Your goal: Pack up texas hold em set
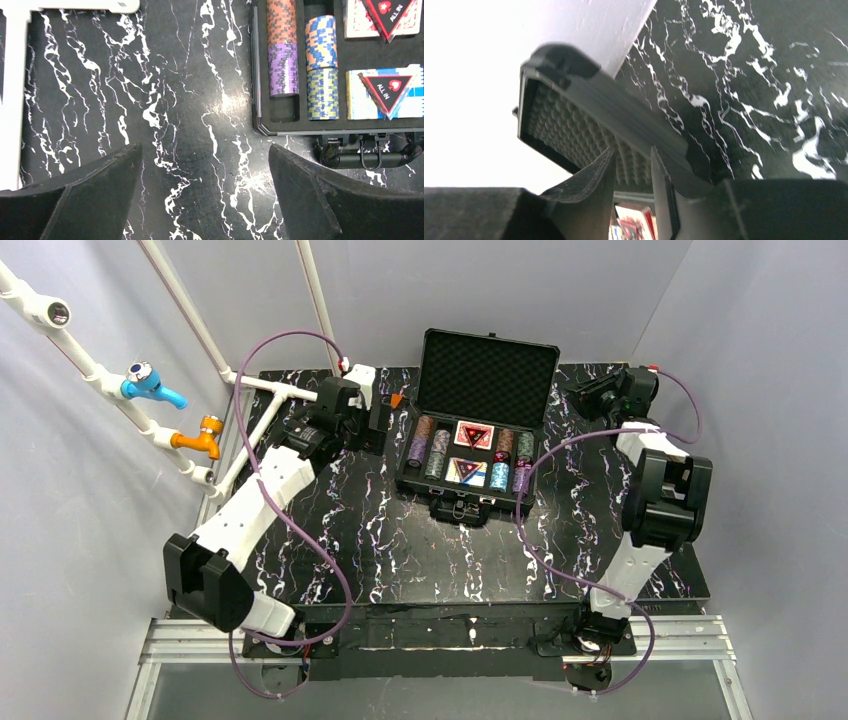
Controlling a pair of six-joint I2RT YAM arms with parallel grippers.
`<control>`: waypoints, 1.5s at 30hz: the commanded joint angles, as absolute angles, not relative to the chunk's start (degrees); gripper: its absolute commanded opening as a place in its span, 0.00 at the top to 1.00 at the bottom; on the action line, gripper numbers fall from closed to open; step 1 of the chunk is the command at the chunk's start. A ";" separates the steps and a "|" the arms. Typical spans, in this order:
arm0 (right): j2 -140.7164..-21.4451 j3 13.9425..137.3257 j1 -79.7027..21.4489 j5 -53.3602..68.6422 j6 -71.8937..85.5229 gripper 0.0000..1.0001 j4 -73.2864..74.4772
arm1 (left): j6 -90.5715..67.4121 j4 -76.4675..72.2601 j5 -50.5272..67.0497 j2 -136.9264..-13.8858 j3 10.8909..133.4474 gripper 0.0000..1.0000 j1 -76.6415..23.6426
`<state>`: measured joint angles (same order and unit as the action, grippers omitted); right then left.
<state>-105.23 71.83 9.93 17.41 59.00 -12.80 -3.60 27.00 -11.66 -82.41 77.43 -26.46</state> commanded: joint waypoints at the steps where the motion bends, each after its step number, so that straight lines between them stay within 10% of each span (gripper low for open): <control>1: -111.52 79.52 10.46 19.19 62.30 0.63 -20.08 | -2.30 25.06 -14.41 -78.80 76.67 0.04 -26.37; 28: -149.25 121.80 10.46 51.42 61.39 0.61 -35.08 | -1.94 24.84 -13.28 -78.99 76.33 0.05 -26.37; 45: -145.70 118.04 6.71 56.29 61.99 0.59 -41.24 | -1.99 24.87 -13.83 -78.41 76.21 0.05 -26.37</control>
